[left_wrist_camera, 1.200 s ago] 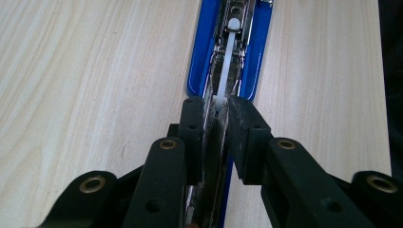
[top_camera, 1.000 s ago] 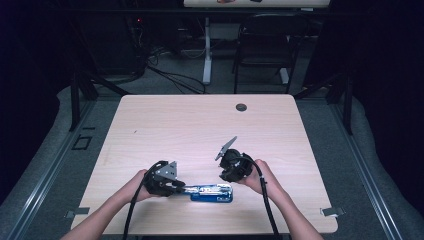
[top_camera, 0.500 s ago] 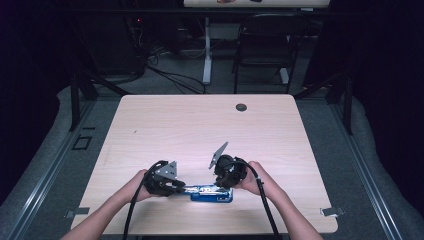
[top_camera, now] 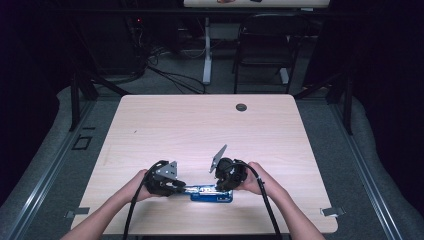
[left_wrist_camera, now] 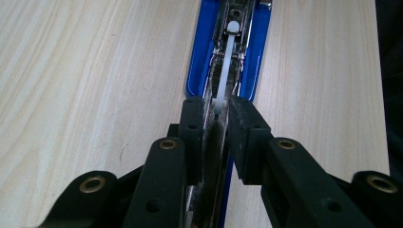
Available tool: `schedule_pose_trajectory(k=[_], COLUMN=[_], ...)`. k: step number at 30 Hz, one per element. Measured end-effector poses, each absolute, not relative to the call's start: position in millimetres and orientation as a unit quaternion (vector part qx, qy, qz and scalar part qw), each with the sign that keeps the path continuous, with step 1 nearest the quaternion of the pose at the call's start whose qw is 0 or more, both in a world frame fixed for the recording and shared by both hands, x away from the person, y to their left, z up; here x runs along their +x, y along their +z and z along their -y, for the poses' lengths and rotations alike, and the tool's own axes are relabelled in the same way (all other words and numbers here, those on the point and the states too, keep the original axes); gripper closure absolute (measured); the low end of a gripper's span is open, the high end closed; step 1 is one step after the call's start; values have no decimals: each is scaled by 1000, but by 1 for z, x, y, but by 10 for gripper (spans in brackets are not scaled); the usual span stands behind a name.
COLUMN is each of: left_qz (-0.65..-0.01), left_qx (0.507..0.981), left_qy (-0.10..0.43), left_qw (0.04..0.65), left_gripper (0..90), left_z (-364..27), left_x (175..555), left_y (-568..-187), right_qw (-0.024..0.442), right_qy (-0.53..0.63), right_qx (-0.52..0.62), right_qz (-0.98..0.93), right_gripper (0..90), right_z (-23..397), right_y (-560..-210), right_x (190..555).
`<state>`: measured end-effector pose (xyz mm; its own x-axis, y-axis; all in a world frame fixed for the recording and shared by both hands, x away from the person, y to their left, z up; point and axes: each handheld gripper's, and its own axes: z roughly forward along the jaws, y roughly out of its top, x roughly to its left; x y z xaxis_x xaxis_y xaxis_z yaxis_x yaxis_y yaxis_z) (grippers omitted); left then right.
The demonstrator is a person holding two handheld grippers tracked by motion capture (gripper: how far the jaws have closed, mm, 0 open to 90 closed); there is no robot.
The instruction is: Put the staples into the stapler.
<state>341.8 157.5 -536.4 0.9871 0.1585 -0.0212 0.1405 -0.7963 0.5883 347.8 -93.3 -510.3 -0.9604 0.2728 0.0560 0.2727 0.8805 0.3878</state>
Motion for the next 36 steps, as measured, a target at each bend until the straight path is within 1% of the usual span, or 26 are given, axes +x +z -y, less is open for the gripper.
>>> schedule_pose_trajectory(k=[10,36], left_qz=[-80,-79], left_qx=[947,947], left_qy=[15,14], left_qw=[312,312], left_gripper=[764,763], left_z=[-157,-157], left_x=[342,342], left_y=[-537,-537], right_qw=[-3,9], right_qy=[197,180], right_qx=[124,58], right_qz=[-972,-982], right_gripper=[785,785], right_z=[94,91], right_y=[-514,-516], right_x=[350,348])
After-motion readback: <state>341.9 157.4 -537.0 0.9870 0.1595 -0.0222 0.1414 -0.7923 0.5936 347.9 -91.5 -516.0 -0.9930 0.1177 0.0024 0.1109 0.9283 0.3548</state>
